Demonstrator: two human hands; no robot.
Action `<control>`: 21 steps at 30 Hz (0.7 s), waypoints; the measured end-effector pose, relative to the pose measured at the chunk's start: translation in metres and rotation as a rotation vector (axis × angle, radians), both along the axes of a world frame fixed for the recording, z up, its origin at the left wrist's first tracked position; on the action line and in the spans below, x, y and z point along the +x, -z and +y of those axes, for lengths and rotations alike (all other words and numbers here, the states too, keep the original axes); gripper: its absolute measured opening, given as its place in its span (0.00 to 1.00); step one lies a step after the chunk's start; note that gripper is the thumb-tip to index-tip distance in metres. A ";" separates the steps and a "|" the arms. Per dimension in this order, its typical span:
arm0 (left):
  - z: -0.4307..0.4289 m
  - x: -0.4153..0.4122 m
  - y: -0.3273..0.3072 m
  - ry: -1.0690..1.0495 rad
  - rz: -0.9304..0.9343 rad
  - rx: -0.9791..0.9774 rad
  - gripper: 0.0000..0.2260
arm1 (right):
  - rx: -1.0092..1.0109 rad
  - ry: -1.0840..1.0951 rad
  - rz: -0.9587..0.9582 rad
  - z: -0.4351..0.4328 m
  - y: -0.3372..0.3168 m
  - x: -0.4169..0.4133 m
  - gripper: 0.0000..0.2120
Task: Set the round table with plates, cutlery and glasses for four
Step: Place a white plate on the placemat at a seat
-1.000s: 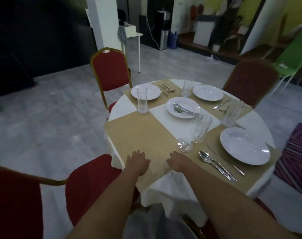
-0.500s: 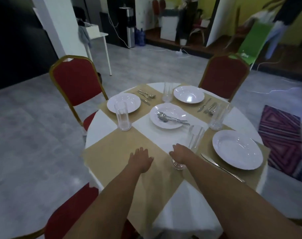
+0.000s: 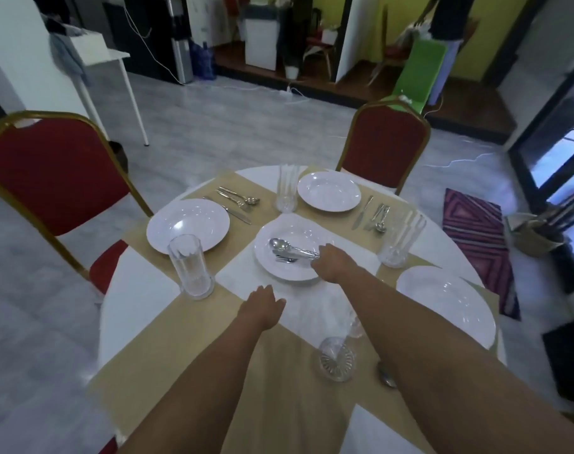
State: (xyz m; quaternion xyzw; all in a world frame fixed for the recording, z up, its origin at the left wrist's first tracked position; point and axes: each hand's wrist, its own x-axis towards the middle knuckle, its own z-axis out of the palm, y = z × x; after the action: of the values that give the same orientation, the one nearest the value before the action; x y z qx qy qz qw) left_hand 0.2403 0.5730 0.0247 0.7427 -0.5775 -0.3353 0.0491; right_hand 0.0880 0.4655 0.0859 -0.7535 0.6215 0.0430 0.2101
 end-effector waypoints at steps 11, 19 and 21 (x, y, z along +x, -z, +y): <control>-0.075 0.000 0.039 -0.300 -0.034 -0.107 0.33 | 0.054 -0.020 0.092 -0.123 0.027 0.010 0.18; -0.103 0.005 0.048 -0.304 -0.031 -0.103 0.33 | 0.159 0.011 0.023 -0.156 0.054 0.003 0.28; -0.113 0.010 0.045 -0.280 -0.034 -0.090 0.32 | 0.142 -0.003 0.034 -0.157 0.061 0.006 0.32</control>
State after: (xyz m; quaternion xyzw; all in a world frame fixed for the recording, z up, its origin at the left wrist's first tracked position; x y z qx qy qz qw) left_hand 0.2503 0.4600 -0.0203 0.8184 -0.4837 -0.2863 0.1190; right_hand 0.0937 0.3085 0.0248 -0.7368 0.6192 0.1002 0.2525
